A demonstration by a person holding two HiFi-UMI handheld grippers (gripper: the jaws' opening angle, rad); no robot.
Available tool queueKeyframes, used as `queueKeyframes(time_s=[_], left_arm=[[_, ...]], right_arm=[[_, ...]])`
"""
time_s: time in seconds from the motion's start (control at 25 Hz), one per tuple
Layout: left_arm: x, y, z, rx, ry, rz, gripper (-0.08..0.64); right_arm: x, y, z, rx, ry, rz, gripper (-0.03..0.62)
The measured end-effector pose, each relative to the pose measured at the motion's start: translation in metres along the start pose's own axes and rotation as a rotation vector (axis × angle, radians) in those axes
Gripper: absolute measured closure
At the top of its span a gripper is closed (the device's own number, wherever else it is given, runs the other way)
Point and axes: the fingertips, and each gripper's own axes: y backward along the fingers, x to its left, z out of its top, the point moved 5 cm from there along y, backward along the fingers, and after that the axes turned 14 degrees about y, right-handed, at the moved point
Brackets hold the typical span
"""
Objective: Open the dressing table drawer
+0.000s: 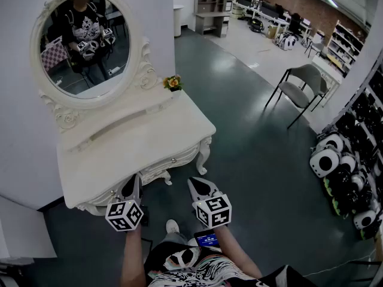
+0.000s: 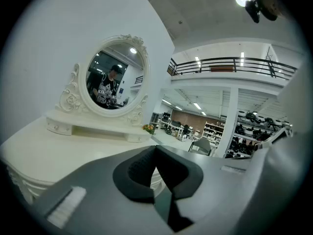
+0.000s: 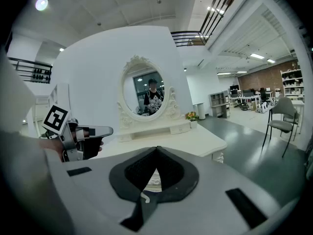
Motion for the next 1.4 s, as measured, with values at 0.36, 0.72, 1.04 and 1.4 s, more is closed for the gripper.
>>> queueKeyframes(time_s=[0.36, 0.72, 1.04, 1.4], left_arm=[[-0.002, 0.005, -0.01, 0.005, -0.049, 0.01, 0.558], [0.017, -0.035, 0.009, -0.075, 0.023, -0.056, 0.431], [0.067, -0.16, 0.039, 0.021, -0.007, -0.025, 0.428], [0.129, -0.292, 0.06, 0.099, 0.025, -0.065, 0.426]], right_arm=[[-0.001, 0.002, 0.0, -0.033, 0.011, -0.053, 0.591], [-0.026, -0.055, 0.001, 0.011, 0.005, -0.065, 0.476], [-0.076, -0.17, 0.013, 0.108, -0.011, -0.06, 0.455], [-0.126, -0.304, 0.035, 0.165, 0.041, -0.101, 0.449]])
